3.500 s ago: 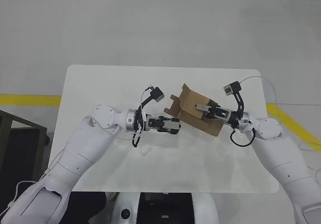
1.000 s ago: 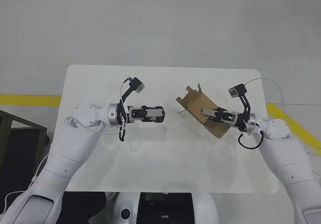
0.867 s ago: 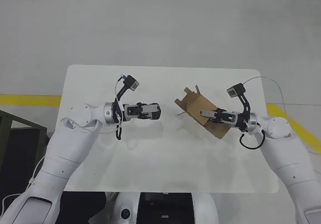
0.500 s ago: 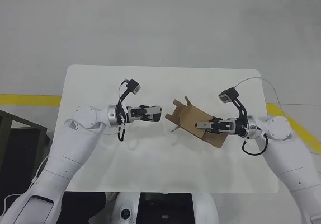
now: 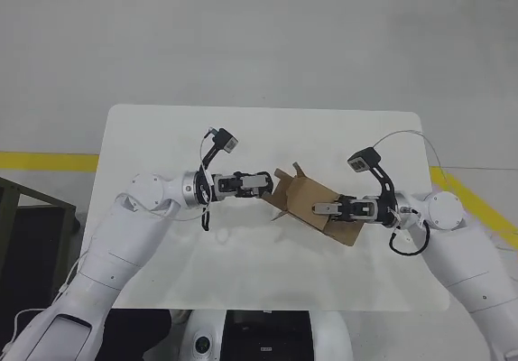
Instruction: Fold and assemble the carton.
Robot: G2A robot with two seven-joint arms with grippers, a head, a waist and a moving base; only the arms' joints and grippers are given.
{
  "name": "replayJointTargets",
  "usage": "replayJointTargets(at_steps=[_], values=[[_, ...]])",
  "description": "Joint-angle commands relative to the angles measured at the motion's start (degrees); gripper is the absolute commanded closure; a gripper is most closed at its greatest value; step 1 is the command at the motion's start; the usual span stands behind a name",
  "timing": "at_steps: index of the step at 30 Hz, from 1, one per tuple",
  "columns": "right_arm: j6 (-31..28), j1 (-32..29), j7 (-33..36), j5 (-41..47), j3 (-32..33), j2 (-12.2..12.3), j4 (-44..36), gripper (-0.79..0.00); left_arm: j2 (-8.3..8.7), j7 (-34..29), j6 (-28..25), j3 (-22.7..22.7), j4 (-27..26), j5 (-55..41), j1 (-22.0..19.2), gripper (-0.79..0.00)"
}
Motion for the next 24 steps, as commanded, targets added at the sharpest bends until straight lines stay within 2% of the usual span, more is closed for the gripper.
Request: replayJointTargets(at_steps=[1, 8, 12, 24], values=[[0.46, -0.06, 0.45, 2.6, -0.1, -0.1, 0.46, 0.0, -0.08, -0.57, -1.73, 0.11, -0.29, -0.49, -0.12, -0.785], [5.64, 0.22, 5.65, 10.25, 0.7, -0.84, 2.24, 0.0, -0.27, -2.76, -11.76, 0.06, -0.55, 0.37, -0.74, -0.785], [7.98, 1.0, 7.98, 9.12, 1.71, -1.14, 3.18, 0.0, -0.27, -2.76, -12.2, 0.04, -0.48, 0.47, -0.74, -0.785], [7.98, 1.0, 7.98, 9.12, 1.71, -1.14, 3.18, 0.0, -0.27, -2.76, -12.2, 0.04, -0.48, 0.47, -0.74, -0.785]])
